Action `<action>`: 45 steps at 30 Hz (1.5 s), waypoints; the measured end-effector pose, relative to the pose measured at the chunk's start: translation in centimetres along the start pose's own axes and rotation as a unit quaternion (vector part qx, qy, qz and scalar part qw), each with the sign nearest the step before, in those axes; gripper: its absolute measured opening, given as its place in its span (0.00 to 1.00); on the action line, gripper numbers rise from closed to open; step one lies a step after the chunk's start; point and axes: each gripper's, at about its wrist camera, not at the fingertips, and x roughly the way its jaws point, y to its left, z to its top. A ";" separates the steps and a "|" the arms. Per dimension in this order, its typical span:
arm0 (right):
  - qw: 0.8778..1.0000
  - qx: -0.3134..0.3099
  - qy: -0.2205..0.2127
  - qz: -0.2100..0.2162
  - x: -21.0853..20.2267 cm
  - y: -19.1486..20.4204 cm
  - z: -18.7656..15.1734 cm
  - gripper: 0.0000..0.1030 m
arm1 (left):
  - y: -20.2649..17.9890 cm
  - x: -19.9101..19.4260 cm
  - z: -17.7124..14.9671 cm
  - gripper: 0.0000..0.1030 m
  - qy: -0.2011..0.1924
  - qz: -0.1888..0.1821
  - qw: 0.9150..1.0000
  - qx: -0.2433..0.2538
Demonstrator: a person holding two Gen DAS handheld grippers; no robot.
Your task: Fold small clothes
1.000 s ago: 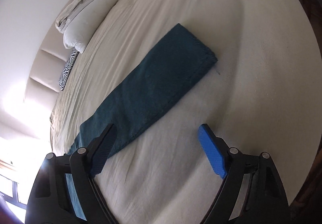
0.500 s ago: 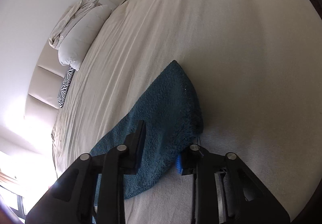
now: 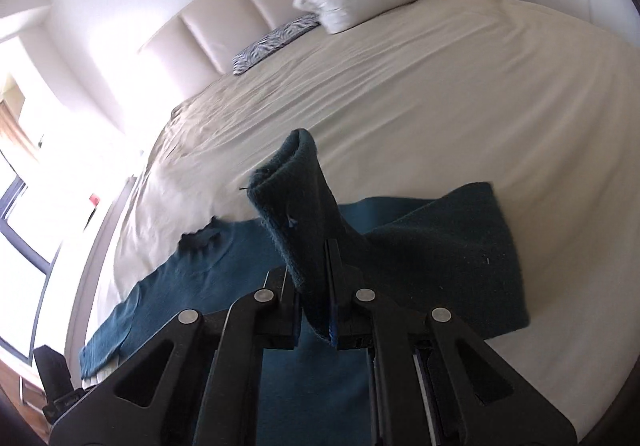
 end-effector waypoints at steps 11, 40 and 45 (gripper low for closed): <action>0.993 -0.016 0.097 0.067 7.8 8.7 -11.3 0.52 | -1.3 3.4 1.8 0.82 0.035 -0.070 0.997 -0.025; 0.955 0.255 0.052 0.145 -2.3 -9.1 -16.7 0.57 | -2.5 5.0 6.5 0.08 -0.026 0.014 0.999 0.042; 0.934 0.318 0.058 0.153 -0.4 -10.6 -16.1 0.57 | -0.1 4.4 7.4 0.08 -0.036 0.024 0.999 0.024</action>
